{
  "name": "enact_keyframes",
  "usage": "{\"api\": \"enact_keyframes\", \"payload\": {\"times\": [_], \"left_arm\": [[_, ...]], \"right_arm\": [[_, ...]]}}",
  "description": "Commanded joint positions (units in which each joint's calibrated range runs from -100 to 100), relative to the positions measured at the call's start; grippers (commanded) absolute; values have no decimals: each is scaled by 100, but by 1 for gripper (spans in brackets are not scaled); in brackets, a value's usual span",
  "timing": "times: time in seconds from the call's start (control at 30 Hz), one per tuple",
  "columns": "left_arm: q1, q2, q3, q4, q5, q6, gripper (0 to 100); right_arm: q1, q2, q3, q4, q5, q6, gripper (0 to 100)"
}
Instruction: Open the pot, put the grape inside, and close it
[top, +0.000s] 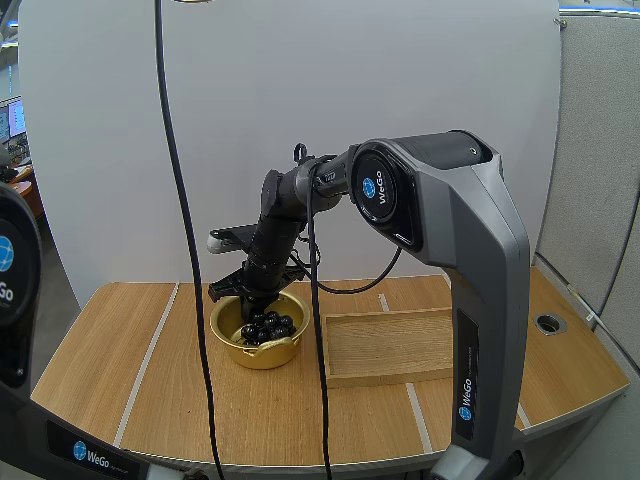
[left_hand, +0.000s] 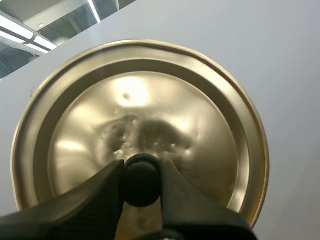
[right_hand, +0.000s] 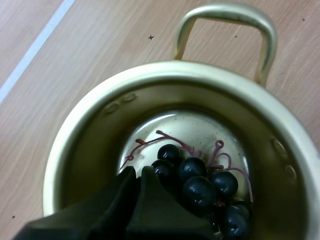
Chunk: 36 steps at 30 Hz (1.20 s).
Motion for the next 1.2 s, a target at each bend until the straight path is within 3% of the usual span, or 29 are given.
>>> {"api": "enact_keyframes", "payload": {"times": [0.0,0.97,1.17], "left_arm": [[-18,-45,-43,20,-203,-13,0],[-18,-45,-43,20,-203,-13,0],[-18,-45,-43,20,-203,-13,0]], "right_arm": [[-2,-5,-40,104,-34,-4,0],[-2,-63,-374,104,-691,-25,0],[-2,-261,-563,-262,-777,7,0]]}}
